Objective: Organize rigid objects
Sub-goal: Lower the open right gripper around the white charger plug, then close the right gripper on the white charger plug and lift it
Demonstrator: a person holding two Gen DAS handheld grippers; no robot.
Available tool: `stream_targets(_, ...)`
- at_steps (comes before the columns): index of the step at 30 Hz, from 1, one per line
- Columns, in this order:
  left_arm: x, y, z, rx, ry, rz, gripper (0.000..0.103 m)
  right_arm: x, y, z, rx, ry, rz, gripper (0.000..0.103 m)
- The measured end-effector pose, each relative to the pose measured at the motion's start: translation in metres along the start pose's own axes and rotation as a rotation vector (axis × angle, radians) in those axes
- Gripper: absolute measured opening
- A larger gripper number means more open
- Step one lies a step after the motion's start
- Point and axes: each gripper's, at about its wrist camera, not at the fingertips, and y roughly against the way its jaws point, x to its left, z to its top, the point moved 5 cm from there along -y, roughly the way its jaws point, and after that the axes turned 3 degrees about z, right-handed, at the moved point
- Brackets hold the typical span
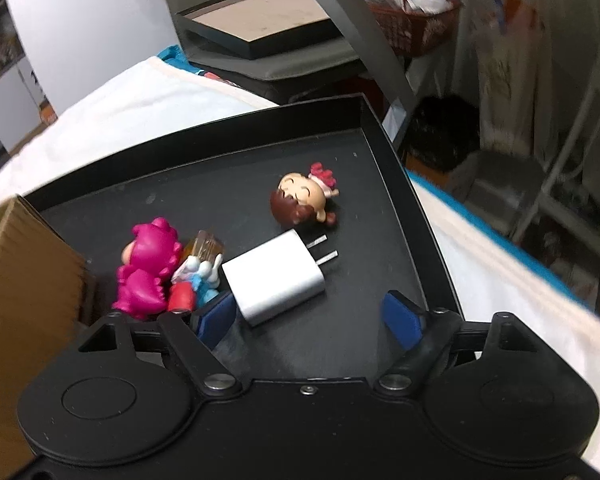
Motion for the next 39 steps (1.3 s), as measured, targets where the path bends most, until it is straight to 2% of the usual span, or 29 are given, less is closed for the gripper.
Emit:
stream_targets(3, 0.000, -0.002, 0.001, 0.009, 0.008, 0.011, 0.067, -0.001, -0.003, 0.003, -0.021, 0.022, -0.019, 0.079)
stream_targets(4, 0.000, -0.004, 0.001, 0.013, 0.010, 0.012, 0.067, -0.002, -0.003, 0.004, -0.031, 0.026, -0.024, 0.075)
stream_targets(5, -0.001, -0.005, 0.002, 0.018, 0.011, 0.014, 0.067, -0.003, -0.003, 0.005, -0.037, 0.035, -0.032, 0.063)
stream_targets(6, -0.001, -0.005, 0.003, 0.022, 0.012, 0.016, 0.067, -0.003, -0.003, 0.006, -0.043, 0.050, -0.046, 0.060)
stream_targets(10, -0.003, -0.007, 0.003, 0.028, 0.007, 0.024, 0.067, -0.004, 0.000, 0.007, -0.020, 0.057, -0.014, 0.059)
stream_targets(17, -0.002, -0.005, 0.003, 0.024, 0.016, 0.019, 0.067, -0.009, 0.006, 0.006, 0.006, -0.004, -0.015, 0.059)
stream_targets(27, 0.004, 0.003, -0.001, -0.001, 0.032, -0.004, 0.067, 0.000, 0.032, 0.012, -0.028, 0.015, -0.036, 0.059)
stream_targets(39, 0.015, 0.010, -0.008, -0.023, 0.054, -0.079, 0.067, 0.024, 0.071, 0.024, -0.072, 0.068, -0.034, 0.059)
